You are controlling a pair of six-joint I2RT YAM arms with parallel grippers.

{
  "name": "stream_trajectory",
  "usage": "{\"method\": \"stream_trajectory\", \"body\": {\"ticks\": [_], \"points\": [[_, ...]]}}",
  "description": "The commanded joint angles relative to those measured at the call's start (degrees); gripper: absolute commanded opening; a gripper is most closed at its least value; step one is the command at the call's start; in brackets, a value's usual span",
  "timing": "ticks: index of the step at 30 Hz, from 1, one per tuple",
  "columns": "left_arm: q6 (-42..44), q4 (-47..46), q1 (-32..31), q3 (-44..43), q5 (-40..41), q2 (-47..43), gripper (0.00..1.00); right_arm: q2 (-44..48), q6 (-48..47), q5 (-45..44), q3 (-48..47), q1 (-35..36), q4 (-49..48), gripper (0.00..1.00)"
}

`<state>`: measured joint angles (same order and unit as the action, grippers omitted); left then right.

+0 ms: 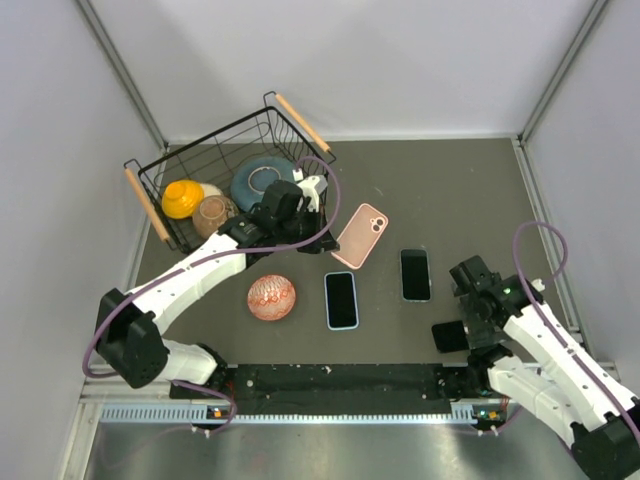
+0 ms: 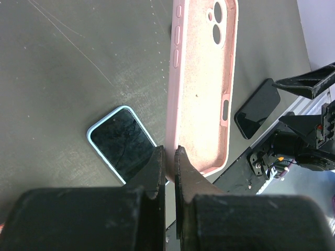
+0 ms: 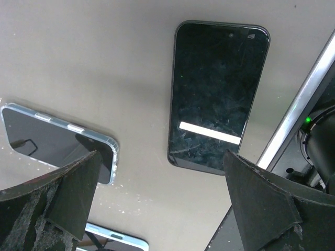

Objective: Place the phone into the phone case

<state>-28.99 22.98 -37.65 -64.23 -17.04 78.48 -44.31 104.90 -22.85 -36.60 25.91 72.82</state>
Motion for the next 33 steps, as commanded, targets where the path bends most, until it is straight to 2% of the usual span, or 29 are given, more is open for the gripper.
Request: {"method": "stream_trajectory", "body": {"ticks": [1,9,15,23,33], "points": [[0.6,-3.4,-0.2,0.2,0.0,-2.5,0.0,-0.8,-1.1,3.9,4.2,-2.0,3.2,0.99],[0.3,-3.2,-0.2,0.1,0.0,-1.8,0.0,-6.5,-5.1,1.2,2.4,-3.8,1.6,0.98],[0.4,-2.9,-0.2,-0.1,0.7,-2.2,0.0,-13.9,-8.5,6.5,2.1,-6.0,1.6,0.98],[0.2,-3.0,-0.2,0.0,0.2,-1.9,0.0,-16.2,-7.4,6.6,5.2,-7.8,-1.2,0.96],[0.3,-2.9,-0.2,0.0,0.5,-2.5,0.0,-19.0,-8.0,7.7,4.2,-8.6,-2.9,0.97]]}}
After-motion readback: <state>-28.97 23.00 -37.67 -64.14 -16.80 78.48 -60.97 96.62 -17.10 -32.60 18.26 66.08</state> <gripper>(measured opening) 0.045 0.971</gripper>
